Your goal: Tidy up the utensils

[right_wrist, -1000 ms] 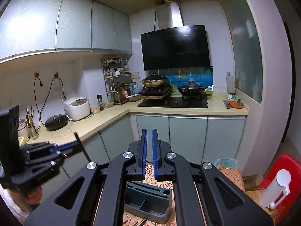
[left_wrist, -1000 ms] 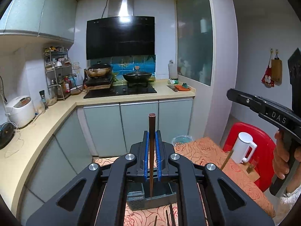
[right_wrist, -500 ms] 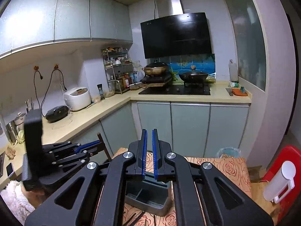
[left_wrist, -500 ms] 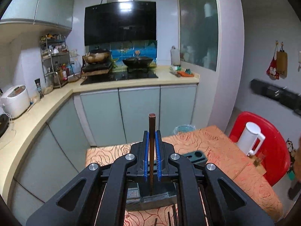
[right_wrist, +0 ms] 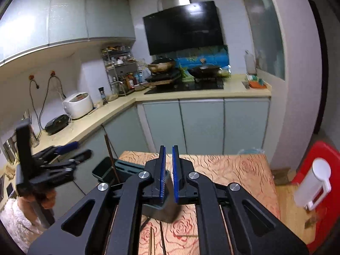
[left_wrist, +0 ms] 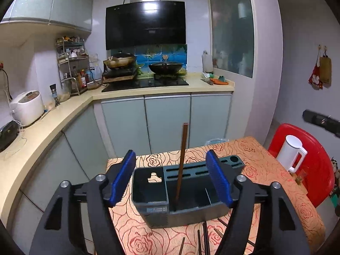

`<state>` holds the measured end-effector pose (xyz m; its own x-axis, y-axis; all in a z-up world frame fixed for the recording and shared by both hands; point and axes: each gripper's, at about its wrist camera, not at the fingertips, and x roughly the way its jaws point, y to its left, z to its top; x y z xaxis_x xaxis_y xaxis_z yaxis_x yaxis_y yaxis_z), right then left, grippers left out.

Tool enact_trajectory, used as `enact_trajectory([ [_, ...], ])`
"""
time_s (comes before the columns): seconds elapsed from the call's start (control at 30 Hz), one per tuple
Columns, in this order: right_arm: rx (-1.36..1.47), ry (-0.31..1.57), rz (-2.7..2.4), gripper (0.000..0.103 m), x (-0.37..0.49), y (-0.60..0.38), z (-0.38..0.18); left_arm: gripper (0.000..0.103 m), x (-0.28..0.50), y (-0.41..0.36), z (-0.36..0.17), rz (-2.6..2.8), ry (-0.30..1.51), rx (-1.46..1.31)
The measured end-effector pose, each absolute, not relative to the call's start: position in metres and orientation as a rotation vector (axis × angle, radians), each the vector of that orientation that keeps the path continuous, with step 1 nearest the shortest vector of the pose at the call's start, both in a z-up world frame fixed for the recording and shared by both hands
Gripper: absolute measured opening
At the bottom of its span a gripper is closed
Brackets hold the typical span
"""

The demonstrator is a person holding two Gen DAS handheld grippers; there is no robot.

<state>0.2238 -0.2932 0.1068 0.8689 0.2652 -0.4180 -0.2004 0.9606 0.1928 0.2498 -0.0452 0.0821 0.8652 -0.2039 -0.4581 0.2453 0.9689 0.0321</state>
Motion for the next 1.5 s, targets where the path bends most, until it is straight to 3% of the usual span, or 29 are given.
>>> enact_trajectory([
  [0.17,0.175,0.518,0.173,0.011,0.218,-0.319,0.077,0.071,0.215,-0.033,0.071,-0.237,0.461,0.077],
  [0.2,0.177,0.531,0.155,0.015,0.217,-0.324,0.069,0.071,0.209,-0.030,0.067,-0.231,0.462,0.074],
  [0.27,0.193,0.555,0.102,0.036,0.215,-0.337,0.052,0.072,0.194,-0.021,0.056,-0.230,0.467,0.056],
  [0.3,0.206,0.568,0.077,0.037,0.214,-0.343,0.043,0.072,0.189,-0.018,0.052,-0.227,0.469,0.051],
  [0.8,0.296,0.756,-0.184,0.037,0.232,-0.425,-0.086,0.072,0.134,0.020,-0.002,-0.167,0.482,0.031],
  [1.5,0.229,0.886,-0.211,0.025,0.292,-0.426,-0.137,0.072,0.121,0.014,-0.013,-0.172,0.493,0.047],
])
